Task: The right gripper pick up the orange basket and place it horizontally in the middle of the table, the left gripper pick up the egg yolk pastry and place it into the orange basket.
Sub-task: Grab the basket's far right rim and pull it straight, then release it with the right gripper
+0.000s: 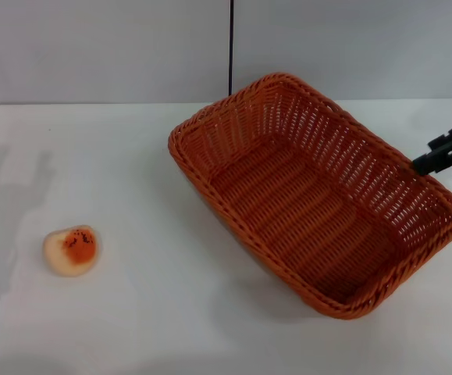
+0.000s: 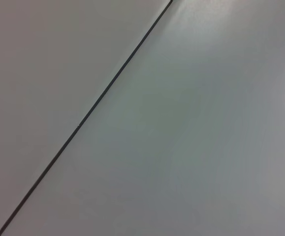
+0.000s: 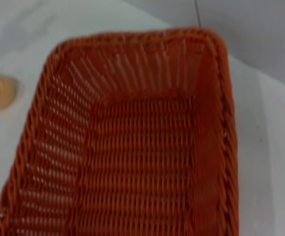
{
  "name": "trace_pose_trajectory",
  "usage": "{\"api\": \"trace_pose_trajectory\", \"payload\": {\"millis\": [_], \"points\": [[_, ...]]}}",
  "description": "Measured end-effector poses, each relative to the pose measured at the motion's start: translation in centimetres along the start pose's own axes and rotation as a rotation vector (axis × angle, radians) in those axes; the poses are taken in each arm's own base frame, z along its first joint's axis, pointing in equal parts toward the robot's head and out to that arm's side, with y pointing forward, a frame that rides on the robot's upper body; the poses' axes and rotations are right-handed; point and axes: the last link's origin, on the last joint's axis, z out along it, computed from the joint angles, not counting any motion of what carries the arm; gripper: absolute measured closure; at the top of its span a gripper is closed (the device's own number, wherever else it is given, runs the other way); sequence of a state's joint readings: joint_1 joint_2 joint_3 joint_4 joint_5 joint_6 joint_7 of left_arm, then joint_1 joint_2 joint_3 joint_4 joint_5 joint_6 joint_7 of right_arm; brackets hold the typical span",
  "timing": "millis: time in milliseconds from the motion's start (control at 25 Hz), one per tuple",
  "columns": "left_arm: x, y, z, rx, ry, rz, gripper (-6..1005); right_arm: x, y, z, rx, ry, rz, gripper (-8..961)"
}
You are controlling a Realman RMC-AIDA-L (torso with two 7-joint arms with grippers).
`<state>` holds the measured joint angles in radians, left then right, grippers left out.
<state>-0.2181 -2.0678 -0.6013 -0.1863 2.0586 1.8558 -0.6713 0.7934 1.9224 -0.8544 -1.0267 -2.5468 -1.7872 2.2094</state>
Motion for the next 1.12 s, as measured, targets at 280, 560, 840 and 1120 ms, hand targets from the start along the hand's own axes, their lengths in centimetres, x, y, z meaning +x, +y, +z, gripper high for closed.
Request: {"api": "trace_pose_trajectory", "payload": {"millis": [280,560,840,1120], "points": [[-0.1,0.1,0.0,-0.005,-0.006,-0.003,174,-0.5,0.2,1.6,0.033,0.049,-0.019,352],[-0.1,0.1,0.0,-0.006,-0.005,-0.003,174,-0.5,0.0,3.2,0.031,0.078,-0.018,353],[-0.1,0.1,0.2,-0.008,-0.007,-0.003,174,-0.5,0.2,4.7,0.016,0.086,-0.052,430],[-0.4,-0.1,0.3,-0.001,-0.020,-0.007,175,-0.3,0.2,4.8,0.012,0.086,-0.050,661]]}}
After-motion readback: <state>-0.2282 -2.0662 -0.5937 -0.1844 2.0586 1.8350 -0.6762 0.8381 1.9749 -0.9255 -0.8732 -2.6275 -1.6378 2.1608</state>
